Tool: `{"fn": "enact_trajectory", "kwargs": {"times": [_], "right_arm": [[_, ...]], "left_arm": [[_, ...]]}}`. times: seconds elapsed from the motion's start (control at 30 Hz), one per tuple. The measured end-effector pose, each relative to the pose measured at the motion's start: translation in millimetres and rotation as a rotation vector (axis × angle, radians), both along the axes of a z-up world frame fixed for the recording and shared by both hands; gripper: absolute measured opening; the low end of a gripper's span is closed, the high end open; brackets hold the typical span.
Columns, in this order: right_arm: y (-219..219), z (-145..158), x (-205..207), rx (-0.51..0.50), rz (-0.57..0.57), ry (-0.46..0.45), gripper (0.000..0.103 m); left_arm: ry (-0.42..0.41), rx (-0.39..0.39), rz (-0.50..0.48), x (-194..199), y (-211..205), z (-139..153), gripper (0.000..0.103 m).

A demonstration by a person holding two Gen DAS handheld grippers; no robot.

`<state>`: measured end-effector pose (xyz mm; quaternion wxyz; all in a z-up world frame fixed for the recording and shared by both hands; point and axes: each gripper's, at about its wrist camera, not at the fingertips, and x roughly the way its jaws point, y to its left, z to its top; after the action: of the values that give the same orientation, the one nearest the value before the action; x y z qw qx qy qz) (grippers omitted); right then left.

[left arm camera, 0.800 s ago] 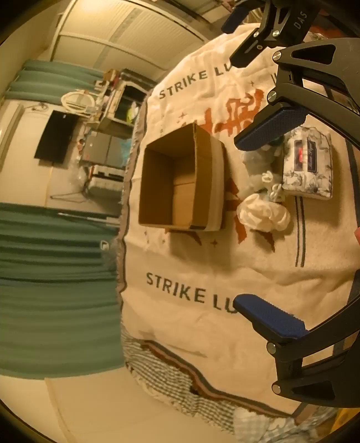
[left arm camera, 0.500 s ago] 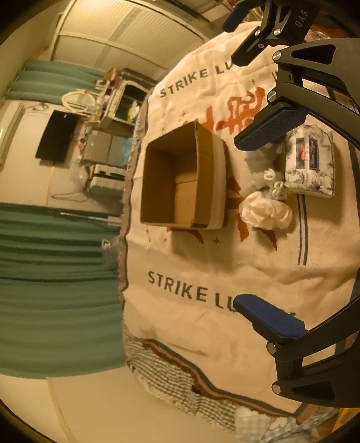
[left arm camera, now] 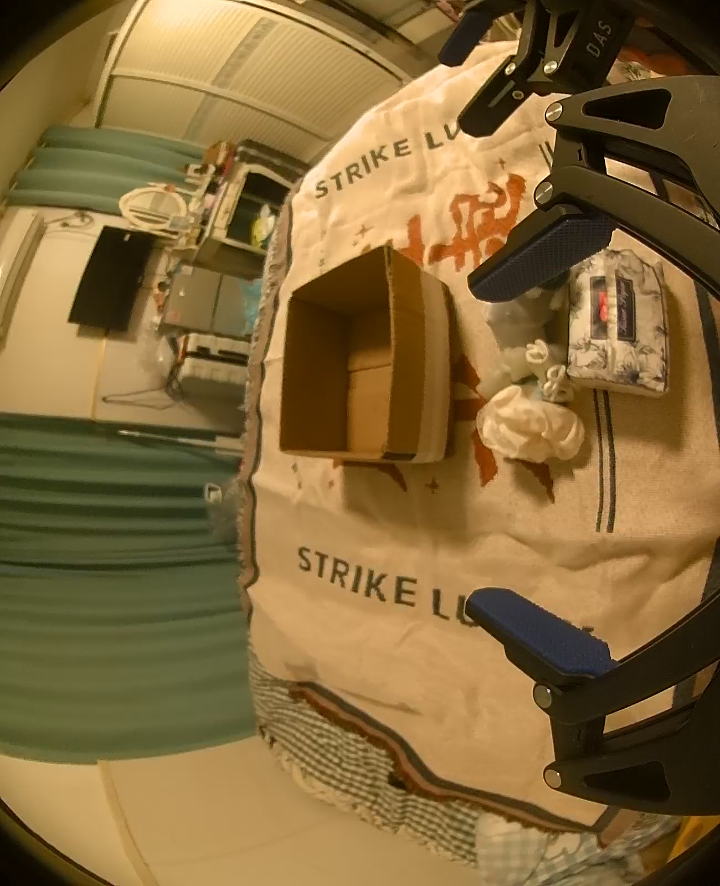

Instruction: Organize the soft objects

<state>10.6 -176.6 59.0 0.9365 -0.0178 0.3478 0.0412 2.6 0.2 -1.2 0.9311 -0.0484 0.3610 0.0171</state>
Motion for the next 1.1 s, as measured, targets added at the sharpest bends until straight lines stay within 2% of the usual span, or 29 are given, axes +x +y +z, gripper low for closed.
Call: {"fn": "enact_trajectory", "kwargs": {"times": [1.1], "right_arm": [[-3.8, -6.0, -1.6, -0.01, -0.002, 0.006, 0.103]], "left_arm": [[0.005, 0.018, -0.017, -2.5, -7.7, -1.8, 0.103]]}}
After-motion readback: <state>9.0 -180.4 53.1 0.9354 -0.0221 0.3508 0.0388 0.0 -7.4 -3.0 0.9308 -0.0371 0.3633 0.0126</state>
